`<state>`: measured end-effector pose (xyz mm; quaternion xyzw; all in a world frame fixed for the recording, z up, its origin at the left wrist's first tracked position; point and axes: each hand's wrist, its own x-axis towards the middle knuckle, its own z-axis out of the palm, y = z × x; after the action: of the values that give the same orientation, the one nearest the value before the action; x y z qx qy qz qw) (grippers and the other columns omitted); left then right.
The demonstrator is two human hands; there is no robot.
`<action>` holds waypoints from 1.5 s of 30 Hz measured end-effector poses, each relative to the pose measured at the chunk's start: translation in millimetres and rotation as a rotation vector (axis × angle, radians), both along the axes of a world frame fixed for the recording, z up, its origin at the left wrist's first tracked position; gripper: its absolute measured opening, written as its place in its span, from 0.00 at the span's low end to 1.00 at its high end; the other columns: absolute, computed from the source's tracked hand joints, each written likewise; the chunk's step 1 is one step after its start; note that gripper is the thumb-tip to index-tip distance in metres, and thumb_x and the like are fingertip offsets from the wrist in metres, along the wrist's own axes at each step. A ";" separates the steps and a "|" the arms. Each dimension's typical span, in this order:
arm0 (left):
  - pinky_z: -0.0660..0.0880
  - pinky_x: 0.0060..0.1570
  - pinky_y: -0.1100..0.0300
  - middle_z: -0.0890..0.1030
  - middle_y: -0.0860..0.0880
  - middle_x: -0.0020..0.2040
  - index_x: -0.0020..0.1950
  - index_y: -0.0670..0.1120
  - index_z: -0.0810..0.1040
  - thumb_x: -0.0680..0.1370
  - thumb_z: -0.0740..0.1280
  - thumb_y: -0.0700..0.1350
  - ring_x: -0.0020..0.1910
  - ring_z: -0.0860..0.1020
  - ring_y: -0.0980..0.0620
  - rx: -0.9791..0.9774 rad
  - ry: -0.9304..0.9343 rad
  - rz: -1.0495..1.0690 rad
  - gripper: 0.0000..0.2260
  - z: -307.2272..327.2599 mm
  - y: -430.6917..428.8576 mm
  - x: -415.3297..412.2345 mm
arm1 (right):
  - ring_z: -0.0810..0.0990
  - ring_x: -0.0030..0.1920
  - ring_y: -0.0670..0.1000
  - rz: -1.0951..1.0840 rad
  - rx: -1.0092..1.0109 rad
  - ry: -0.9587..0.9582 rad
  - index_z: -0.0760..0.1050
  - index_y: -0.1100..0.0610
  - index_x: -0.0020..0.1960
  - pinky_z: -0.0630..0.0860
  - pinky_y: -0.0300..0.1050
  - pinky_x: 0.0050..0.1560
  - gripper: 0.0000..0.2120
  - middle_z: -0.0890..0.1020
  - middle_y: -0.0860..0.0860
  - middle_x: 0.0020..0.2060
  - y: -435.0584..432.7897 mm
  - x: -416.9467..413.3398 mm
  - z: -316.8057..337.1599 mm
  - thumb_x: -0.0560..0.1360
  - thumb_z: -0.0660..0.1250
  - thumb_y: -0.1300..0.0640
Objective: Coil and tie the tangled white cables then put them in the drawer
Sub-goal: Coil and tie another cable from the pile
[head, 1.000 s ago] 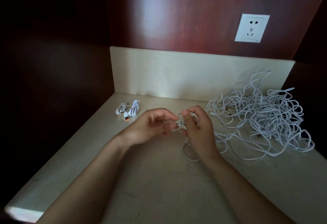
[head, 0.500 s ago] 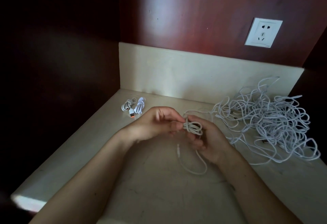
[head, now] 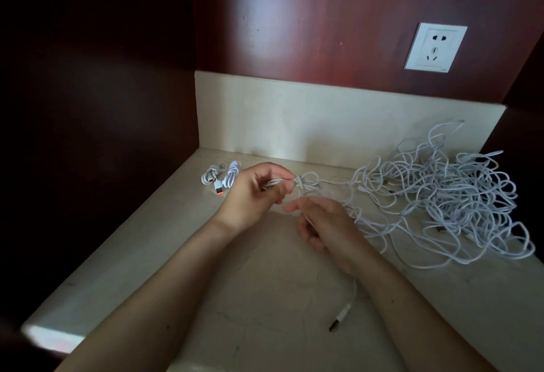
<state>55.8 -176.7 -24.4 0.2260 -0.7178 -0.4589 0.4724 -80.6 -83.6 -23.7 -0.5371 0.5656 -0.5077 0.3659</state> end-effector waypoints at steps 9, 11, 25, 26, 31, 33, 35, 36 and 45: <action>0.78 0.49 0.54 0.83 0.51 0.44 0.48 0.48 0.81 0.77 0.69 0.41 0.45 0.82 0.53 -0.300 -0.408 -0.005 0.03 -8.8 -9.9 9.3 | 0.71 0.27 0.40 -0.142 -0.234 0.199 0.76 0.53 0.34 0.64 0.39 0.33 0.15 0.73 0.40 0.24 -0.4 -9.7 7.5 0.78 0.61 0.61; 0.78 0.49 0.54 0.84 0.48 0.46 0.49 0.46 0.82 0.77 0.69 0.38 0.45 0.82 0.52 -0.233 -0.385 -0.123 0.05 -6.9 -3.9 6.9 | 0.71 0.27 0.40 -0.221 -0.264 0.190 0.75 0.55 0.36 0.64 0.36 0.32 0.15 0.73 0.39 0.24 -1.2 -17.5 8.6 0.79 0.61 0.65; 0.74 0.34 0.66 0.81 0.55 0.34 0.45 0.44 0.77 0.76 0.68 0.31 0.30 0.75 0.59 0.017 -0.021 -0.089 0.08 1.2 1.2 2.0 | 0.79 0.44 0.44 -0.081 -0.060 0.638 0.81 0.51 0.45 0.74 0.45 0.49 0.13 0.83 0.44 0.41 -4.5 -18.7 -12.4 0.80 0.60 0.50; 0.74 0.34 0.66 0.81 0.56 0.34 0.44 0.45 0.77 0.76 0.68 0.32 0.30 0.75 0.59 -0.010 -0.044 -0.055 0.08 -0.6 -0.4 2.9 | 0.79 0.44 0.45 -0.062 -0.077 0.715 0.81 0.50 0.47 0.74 0.46 0.49 0.13 0.83 0.45 0.42 -2.3 -16.4 -12.9 0.81 0.59 0.49; 0.77 0.45 0.57 0.83 0.53 0.41 0.44 0.49 0.79 0.76 0.71 0.41 0.40 0.81 0.56 -0.197 -0.309 0.064 0.04 -12.3 -12.5 9.3 | 0.77 0.36 0.46 -0.094 -0.222 0.770 0.78 0.50 0.45 0.74 0.48 0.40 0.20 0.80 0.47 0.35 4.3 -13.6 -4.8 0.73 0.52 0.41; 0.78 0.47 0.54 0.84 0.50 0.42 0.44 0.48 0.79 0.76 0.71 0.41 0.43 0.82 0.52 -0.220 -0.377 0.027 0.03 -13.2 -12.2 11.0 | 0.76 0.37 0.47 -0.124 -0.273 0.751 0.75 0.49 0.42 0.74 0.49 0.40 0.16 0.78 0.47 0.35 3.1 -17.7 -4.4 0.73 0.53 0.41; 0.77 0.45 0.57 0.83 0.47 0.42 0.45 0.46 0.80 0.77 0.70 0.39 0.41 0.81 0.54 -0.208 -0.412 -0.060 0.03 -11.3 -7.6 10.9 | 0.76 0.37 0.48 -0.178 -0.306 0.691 0.72 0.48 0.41 0.73 0.50 0.40 0.12 0.77 0.46 0.34 -0.3 -23.9 -6.2 0.75 0.57 0.43; 0.76 0.45 0.58 0.83 0.46 0.42 0.46 0.45 0.80 0.77 0.69 0.37 0.41 0.80 0.55 -0.194 -0.415 -0.109 0.03 -9.7 -5.3 10.1 | 0.76 0.37 0.48 -0.212 -0.319 0.631 0.72 0.48 0.40 0.73 0.50 0.41 0.10 0.76 0.46 0.34 -2.3 -26.8 -6.7 0.76 0.58 0.45; 0.73 0.40 0.67 0.81 0.57 0.38 0.51 0.44 0.79 0.78 0.66 0.35 0.36 0.76 0.60 -0.012 -0.228 -0.335 0.05 6.9 11.8 6.9 | 0.77 0.35 0.41 -0.203 -0.284 0.194 0.79 0.56 0.39 0.71 0.38 0.40 0.12 0.80 0.46 0.33 -12.4 -36.9 -6.9 0.80 0.64 0.62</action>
<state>62.8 -164.9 -17.6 0.1512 -0.7970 -0.4980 0.3065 -117.5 -96.0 -30.6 -0.5699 0.5721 -0.5626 0.1773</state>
